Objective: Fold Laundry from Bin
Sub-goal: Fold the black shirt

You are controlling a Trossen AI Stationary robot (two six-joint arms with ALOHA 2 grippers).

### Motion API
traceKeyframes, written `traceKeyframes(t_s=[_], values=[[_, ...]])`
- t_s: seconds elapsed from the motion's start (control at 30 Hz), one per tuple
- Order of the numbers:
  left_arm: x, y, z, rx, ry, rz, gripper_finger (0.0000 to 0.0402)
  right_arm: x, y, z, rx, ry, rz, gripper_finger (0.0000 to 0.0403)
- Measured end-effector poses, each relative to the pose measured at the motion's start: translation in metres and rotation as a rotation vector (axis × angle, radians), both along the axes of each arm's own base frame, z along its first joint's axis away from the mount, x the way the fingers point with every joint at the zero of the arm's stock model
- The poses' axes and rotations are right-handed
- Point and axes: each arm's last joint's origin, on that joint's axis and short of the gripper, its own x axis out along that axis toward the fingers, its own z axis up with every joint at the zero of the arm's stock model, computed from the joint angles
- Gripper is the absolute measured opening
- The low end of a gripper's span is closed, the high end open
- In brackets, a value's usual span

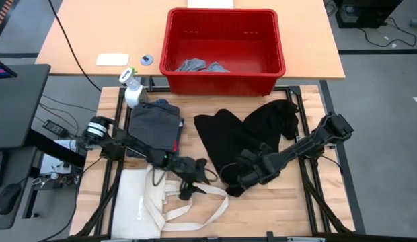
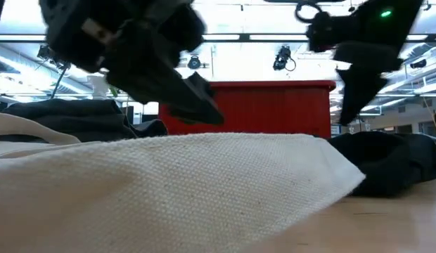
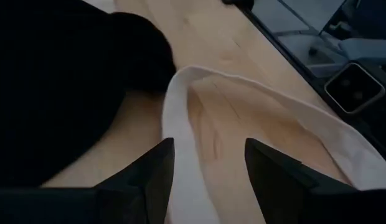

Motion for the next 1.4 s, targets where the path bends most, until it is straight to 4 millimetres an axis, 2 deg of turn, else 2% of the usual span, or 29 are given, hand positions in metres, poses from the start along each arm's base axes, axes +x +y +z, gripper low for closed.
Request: traceKeyframes(t_s=[0.2,0.3,0.43,0.53,0.73,1.0,1.23,1.4], values=[[0.027,-0.048,-0.003,0.128,0.183,-0.054,0.0201,-0.019,0.021,0.001,-0.029,-0.029,-0.077,0.0151],[0.041,-0.066,-0.002,0.091,0.284,-0.073,0.0201,-0.023,0.033,0.001,-0.044,-0.114,-0.086,0.0151],[0.051,-0.079,-0.002,-0.053,0.364,-0.144,0.0201,-0.027,0.047,0.003,-0.066,-0.219,-0.068,0.0151],[0.055,-0.079,-0.002,-0.126,0.399,-0.139,0.0201,-0.029,0.055,0.003,-0.067,-0.273,-0.053,0.0151],[0.063,-0.068,-0.002,-0.245,0.444,-0.015,0.0201,-0.032,0.063,0.001,-0.081,-0.297,-0.024,0.0151],[0.069,-0.067,-0.007,-0.269,0.419,0.002,0.0196,-0.033,0.062,-0.001,-0.112,-0.327,-0.020,0.0151],[0.072,-0.068,-0.004,-0.259,0.355,0.044,0.0157,-0.033,0.058,-0.009,-0.117,-0.333,-0.030,0.0151],[0.076,-0.069,-0.019,-0.231,0.337,0.041,0.0101,-0.033,0.058,-0.008,-0.122,-0.338,-0.025,0.0151]])
